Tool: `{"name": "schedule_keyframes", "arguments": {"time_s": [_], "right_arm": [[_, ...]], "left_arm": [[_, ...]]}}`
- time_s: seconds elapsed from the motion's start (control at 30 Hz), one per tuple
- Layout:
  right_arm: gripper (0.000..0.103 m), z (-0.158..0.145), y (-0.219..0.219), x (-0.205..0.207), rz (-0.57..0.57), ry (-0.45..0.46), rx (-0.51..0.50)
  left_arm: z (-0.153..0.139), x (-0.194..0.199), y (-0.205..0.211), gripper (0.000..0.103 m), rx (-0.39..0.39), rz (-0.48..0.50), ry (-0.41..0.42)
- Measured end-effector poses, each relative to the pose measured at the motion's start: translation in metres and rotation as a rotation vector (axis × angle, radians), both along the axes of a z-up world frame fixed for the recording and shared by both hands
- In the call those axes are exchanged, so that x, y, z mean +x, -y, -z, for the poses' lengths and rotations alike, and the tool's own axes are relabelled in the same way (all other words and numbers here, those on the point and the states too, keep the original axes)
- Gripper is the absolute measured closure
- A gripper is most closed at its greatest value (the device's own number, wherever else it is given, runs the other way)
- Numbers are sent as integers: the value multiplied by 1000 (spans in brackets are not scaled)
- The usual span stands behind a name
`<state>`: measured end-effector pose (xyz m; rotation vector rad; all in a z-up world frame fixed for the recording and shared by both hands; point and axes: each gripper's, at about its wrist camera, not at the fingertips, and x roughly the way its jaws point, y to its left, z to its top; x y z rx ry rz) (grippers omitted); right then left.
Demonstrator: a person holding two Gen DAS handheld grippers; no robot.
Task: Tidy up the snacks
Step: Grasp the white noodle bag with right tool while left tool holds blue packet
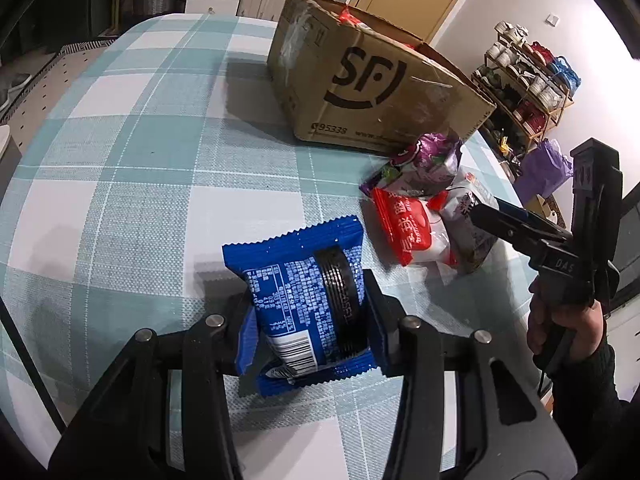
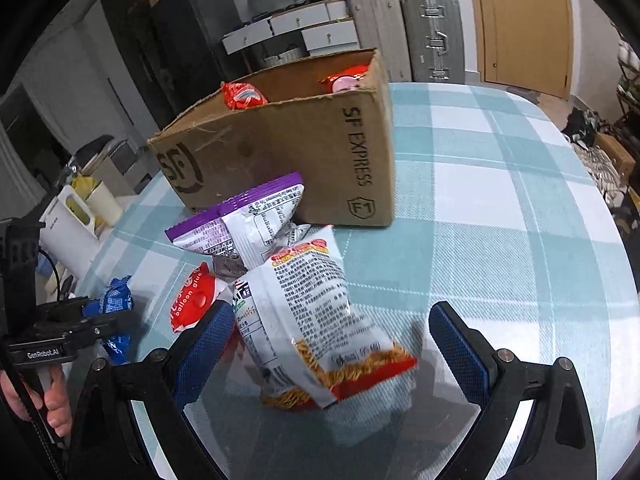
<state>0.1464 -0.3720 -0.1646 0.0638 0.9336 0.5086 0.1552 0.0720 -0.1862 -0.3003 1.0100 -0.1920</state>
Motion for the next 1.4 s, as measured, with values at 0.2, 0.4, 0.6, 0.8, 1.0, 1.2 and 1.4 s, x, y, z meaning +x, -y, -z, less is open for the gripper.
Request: {"name": "schedule_keyframes", "arguments": {"time_s": [0.2,0.4,0.6,0.8,1.0,1.2,1.4], "right_arm": [[6,7,-12,4,-35,-11,-35],[47,10,-20,-2,-80,-1,-36],[55,2,-7,-14,-62,9,41],[55,-17,10,-34,-22,36,82],[55,-30,17,-51,-10,59,108],[55,-43,20,-62,-5,82,127],[55,-63,21,-73,-11,123,149]], "left_arm": [[0,0,1,61,-4,-4,-1],[-2,-2,2,61,-2,-7,4],[-11,-8,2,61,2,-11,24],[-23,-20,7,61,10,-3,47],[-34,-28,12,61,19,7,66],[-47,-32,17,61,41,19,89],[-65,-33,26,61,70,39,124]]}}
